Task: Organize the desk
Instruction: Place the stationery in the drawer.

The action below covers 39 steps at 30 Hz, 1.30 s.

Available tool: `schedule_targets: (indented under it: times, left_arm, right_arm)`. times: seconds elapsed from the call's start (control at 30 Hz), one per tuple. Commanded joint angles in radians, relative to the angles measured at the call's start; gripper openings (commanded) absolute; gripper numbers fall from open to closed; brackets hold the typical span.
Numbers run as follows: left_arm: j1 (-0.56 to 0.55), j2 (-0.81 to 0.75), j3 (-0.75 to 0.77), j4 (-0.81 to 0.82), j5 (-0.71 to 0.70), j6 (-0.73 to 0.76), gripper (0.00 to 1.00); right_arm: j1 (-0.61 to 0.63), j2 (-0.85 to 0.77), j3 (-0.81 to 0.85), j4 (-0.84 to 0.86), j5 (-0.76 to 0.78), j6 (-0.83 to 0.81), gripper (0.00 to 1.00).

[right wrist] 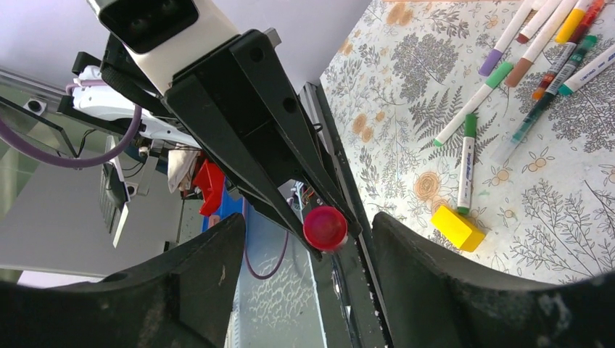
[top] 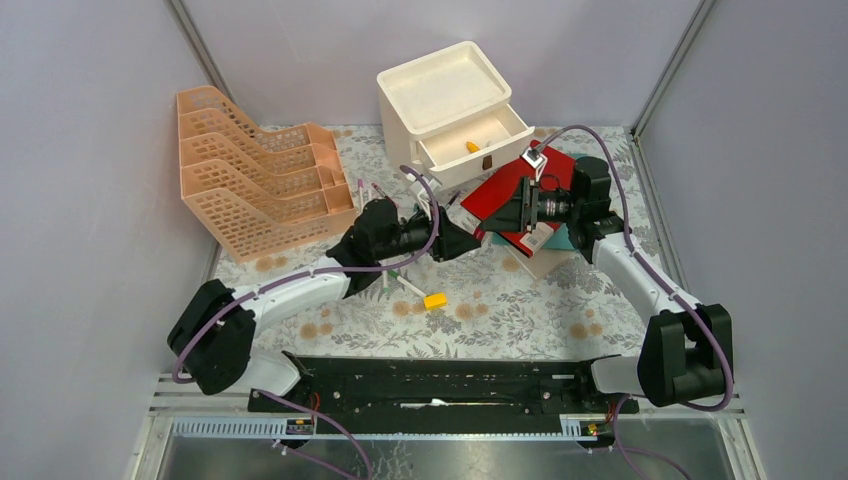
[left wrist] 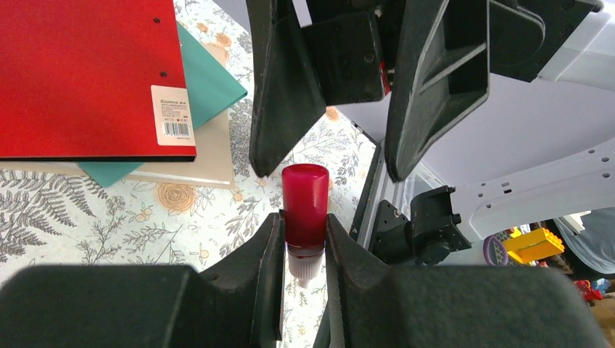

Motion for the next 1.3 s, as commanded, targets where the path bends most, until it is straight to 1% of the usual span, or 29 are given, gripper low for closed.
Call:
schedule_targets:
  times: [0.0, 0.07, 0.23, 0.33, 0.43, 0.47, 0.53, 0.6, 0.7, 0.77, 0.8, 0.83, 0.87, 0.9, 0.97, 1.0, 1.13, 1.23, 1.27]
  left_arm:
    - [-0.006, 0.011, 0.062, 0.076, 0.001, 0.011, 0.0]
    - [-0.005, 0.019, 0.066, 0.08, 0.006, 0.005, 0.0]
    - [-0.007, 0.028, 0.068, 0.086, 0.005, -0.003, 0.0]
    - [-0.007, 0.029, 0.067, 0.084, 0.004, -0.006, 0.01]
    - [-0.006, 0.028, 0.064, 0.081, -0.002, -0.009, 0.11]
    - [-0.006, 0.025, 0.064, 0.08, -0.003, -0.01, 0.16]
    - [-0.005, 0.016, 0.061, 0.072, -0.012, -0.01, 0.27]
    - [-0.005, 0.001, 0.049, 0.068, -0.019, -0.008, 0.42]
    - [0.006, -0.039, 0.012, 0.077, -0.03, -0.006, 0.66]
    - [0.025, -0.073, -0.02, 0.083, -0.033, -0.003, 0.78]
    - [0.037, -0.093, -0.035, 0.08, -0.038, -0.003, 0.91]
    - [0.05, -0.115, -0.052, 0.078, -0.042, -0.003, 0.98]
    - [0.066, -0.139, -0.069, 0.075, -0.047, -0.003, 0.99]
    - [0.083, -0.163, -0.082, 0.065, -0.057, -0.003, 0.99]
    - [0.117, -0.218, -0.109, 0.037, -0.086, -0.003, 0.99]
    - [0.133, -0.244, -0.119, 0.016, -0.11, -0.003, 0.99]
    - [0.164, -0.361, -0.164, -0.105, -0.292, -0.013, 0.99]
    - [0.191, -0.421, -0.216, -0.123, -0.311, -0.001, 0.99]
    - [0.2, -0.436, -0.225, -0.133, -0.316, -0.005, 0.99]
  right_arm:
    - [0.024, 0.007, 0.031, -0.001, -0.004, -0.025, 0.69]
    - [0.029, 0.01, 0.032, -0.007, -0.004, -0.029, 0.64]
    - [0.04, 0.019, 0.04, -0.025, -0.005, -0.045, 0.45]
    - [0.044, 0.022, 0.047, -0.032, -0.004, -0.057, 0.28]
    - [0.045, 0.023, 0.049, -0.037, -0.004, -0.069, 0.11]
    - [0.045, 0.023, 0.049, -0.039, -0.004, -0.076, 0.07]
    - [0.044, 0.021, 0.05, -0.043, -0.003, -0.084, 0.02]
    - [0.044, 0.019, 0.052, -0.045, -0.007, -0.096, 0.0]
    - [0.043, 0.022, 0.075, -0.087, -0.017, -0.148, 0.0]
    - [0.042, 0.024, 0.095, -0.13, -0.021, -0.198, 0.0]
    - [0.042, 0.026, 0.108, -0.16, -0.021, -0.229, 0.0]
    - [0.041, 0.028, 0.122, -0.19, -0.02, -0.264, 0.0]
    - [0.04, 0.031, 0.139, -0.228, -0.01, -0.302, 0.0]
    - [0.038, 0.036, 0.162, -0.309, 0.003, -0.357, 0.0]
    - [0.038, 0.053, 0.232, -0.46, 0.055, -0.493, 0.0]
    - [0.037, 0.065, 0.278, -0.508, 0.077, -0.56, 0.0]
    - [0.038, 0.138, 0.485, -0.508, 0.077, -0.56, 0.0]
    - [0.037, 0.199, 0.64, -0.508, 0.077, -0.56, 0.0]
    - [0.038, 0.217, 0.687, -0.732, 0.11, -0.798, 0.0]
